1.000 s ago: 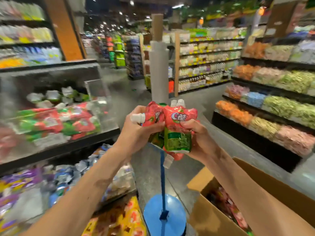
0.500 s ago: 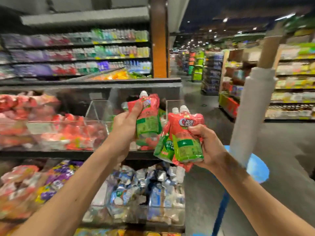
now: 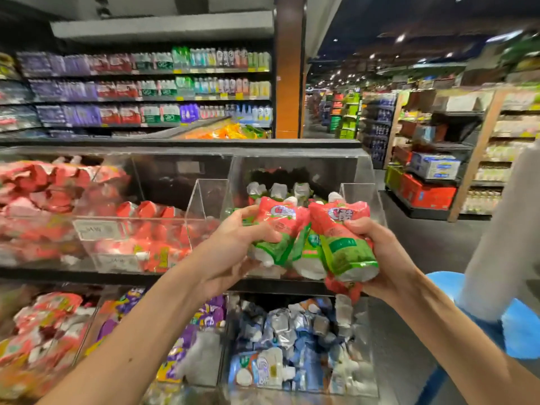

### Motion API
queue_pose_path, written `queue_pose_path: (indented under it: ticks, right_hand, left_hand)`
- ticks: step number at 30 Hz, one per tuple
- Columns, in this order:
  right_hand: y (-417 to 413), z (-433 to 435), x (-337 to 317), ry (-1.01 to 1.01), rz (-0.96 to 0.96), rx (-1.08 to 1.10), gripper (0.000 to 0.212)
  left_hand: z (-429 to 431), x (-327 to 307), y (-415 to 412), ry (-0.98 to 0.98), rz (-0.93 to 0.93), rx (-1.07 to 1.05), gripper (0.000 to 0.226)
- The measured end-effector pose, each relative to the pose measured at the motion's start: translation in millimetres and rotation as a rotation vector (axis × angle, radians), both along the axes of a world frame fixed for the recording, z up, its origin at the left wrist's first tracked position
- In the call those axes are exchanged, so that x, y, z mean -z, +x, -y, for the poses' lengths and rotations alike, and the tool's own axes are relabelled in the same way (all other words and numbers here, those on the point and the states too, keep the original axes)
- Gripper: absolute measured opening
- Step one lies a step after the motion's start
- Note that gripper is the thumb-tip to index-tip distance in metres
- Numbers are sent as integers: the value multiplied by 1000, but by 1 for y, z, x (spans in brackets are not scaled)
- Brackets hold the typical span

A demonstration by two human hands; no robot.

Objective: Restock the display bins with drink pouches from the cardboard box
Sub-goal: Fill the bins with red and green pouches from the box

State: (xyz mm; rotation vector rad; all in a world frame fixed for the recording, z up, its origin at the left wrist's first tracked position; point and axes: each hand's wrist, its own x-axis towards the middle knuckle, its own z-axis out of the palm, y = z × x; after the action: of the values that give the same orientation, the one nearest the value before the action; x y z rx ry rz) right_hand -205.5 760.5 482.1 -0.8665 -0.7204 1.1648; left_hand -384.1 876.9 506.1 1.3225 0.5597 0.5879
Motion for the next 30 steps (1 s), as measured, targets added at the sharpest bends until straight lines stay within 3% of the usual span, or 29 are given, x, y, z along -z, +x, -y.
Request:
queue_pose_path:
  ticks: [3,6,8,11,12,14,16,19,23,26,30]
  right_hand:
    - [-6,-7,-7,-10,-2,133,28]
    - [-5,-6,-12,17,-24,257,32]
    - [0,-4,-19,52,-25,275,18]
    - [18,-1,-31,115,-14,302,18]
    - [26,0,-35,137,-1,322,27]
    - [38,0,-44,171,2,331,30]
    - [51,-2,-51,181,-4,336,22]
    - [71,-7,-56,143,5,333,18]
    - [92,-10,-60,108,0,314,34]
    - [106,-9,-60,113,9,279,23]
    - [120,-10,-59,109,-1,249,21]
  left_hand:
    - [-30,4,-8,24,10,-103,57]
    - [-51,-2,-7,86,53,-106,45]
    - [-61,-12,2,67,72,-120,35]
    - [-71,-24,23,-90,81,-39,13]
    - [-73,-28,30,-140,88,-7,5]
    - [-73,-34,46,-132,89,36,6]
    - [-72,-37,64,63,64,60,21]
    - [-81,-37,98,557,-52,89,46]
    - [-92,-32,150,1119,-284,122,48]
    - [-100,-23,182,1268,-405,174,48]
    - [-103,-16,212,1224,-485,277,51]
